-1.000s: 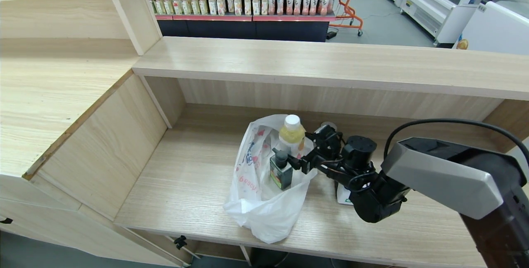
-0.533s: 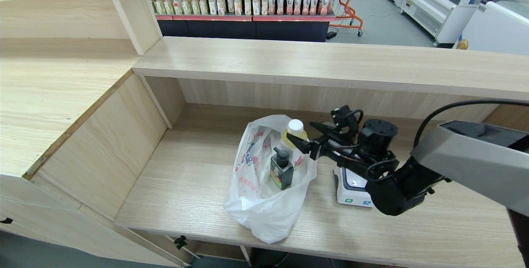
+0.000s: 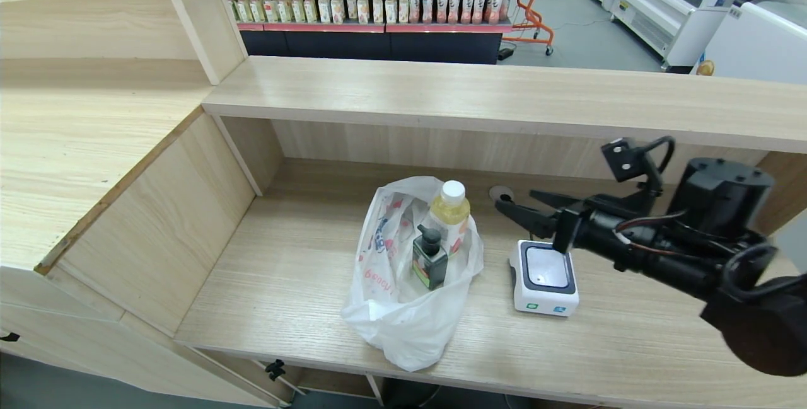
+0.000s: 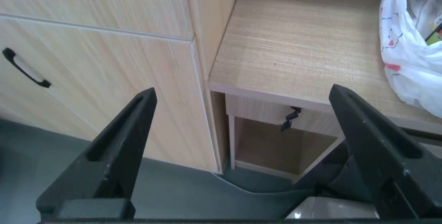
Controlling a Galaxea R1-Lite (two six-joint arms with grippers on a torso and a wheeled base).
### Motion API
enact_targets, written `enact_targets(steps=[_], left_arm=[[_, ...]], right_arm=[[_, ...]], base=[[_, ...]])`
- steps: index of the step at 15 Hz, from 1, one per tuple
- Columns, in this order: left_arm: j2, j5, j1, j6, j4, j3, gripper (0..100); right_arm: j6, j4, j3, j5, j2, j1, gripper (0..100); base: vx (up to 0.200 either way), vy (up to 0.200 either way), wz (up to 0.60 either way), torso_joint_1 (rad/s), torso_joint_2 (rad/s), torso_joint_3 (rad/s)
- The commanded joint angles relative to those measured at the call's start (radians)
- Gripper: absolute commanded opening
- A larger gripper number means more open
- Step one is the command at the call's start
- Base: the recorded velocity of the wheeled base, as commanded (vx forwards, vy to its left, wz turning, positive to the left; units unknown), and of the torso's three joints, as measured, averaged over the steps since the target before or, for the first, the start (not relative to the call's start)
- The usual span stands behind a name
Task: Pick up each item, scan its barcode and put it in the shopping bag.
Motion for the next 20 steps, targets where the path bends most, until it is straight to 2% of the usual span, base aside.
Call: enact_targets(steps=[1,2,3,4,6,8,10,11,14,17,18,20], left_arm=[[0.000,0.001,0.000,-0.001,0.000,0.000,100],[0.000,0.001,0.000,-0.001,0.000,0.000,100],[0.000,0.001,0.000,-0.001,0.000,0.000,100],[0.000,0.001,0.000,-0.001,0.000,0.000,100],[0.000,0.001,0.000,0.001,0.000,0.000,100],[0.000,0.001,0.000,-0.001,0.000,0.000,100],[0.000,0.001,0.000,-0.001,0.000,0.000,100],[0.000,0.001,0.000,-0.001,0.000,0.000,100],[0.000,0.001,0.000,-0.001,0.000,0.000,100],[0.000,0.001,0.000,-0.001,0.000,0.000,100],[0.000,0.001,0.000,-0.001,0.000,0.000,100],[0.000,0.001,0.000,-0.001,0.000,0.000,100]], right_arm=[[0.015,0.239,0.215,-0.001,-0.442,-0.120,100],[-0.005,0.380,0.264,-0.007,-0.590,-0.169,100],[-0.029,0.462,0.290,-0.019,-0.682,-0.200,100],[-0.089,0.683,0.340,-0.131,-0.929,-0.250,100],[-0.092,0.961,0.374,-0.260,-1.265,-0.286,100],[-0.112,1.001,0.477,-0.284,-1.471,-0.333,100],[-0.199,1.019,0.586,-0.283,-1.670,-0.379,100],[-0.204,1.078,0.586,-0.321,-1.712,-0.365,100],[-0.242,1.118,0.586,-0.395,-1.735,-0.347,100],[-0.199,1.128,0.586,-0.398,-1.735,-0.347,100],[-0.193,1.128,0.586,-0.398,-1.735,-0.347,0],[-0.204,1.130,0.586,-0.398,-1.735,-0.347,0]], base=[[0.000,0.000,0.00,0.000,0.00,0.000],[0.000,0.000,0.00,0.000,0.00,0.000],[0.000,0.000,0.00,0.000,0.00,0.000],[0.000,0.000,0.00,0.000,0.00,0.000],[0.000,0.000,0.00,0.000,0.00,0.000],[0.000,0.000,0.00,0.000,0.00,0.000],[0.000,0.000,0.00,0.000,0.00,0.000],[0.000,0.000,0.00,0.000,0.00,0.000],[0.000,0.000,0.00,0.000,0.00,0.000],[0.000,0.000,0.00,0.000,0.00,0.000],[0.000,0.000,0.00,0.000,0.00,0.000],[0.000,0.000,0.00,0.000,0.00,0.000]])
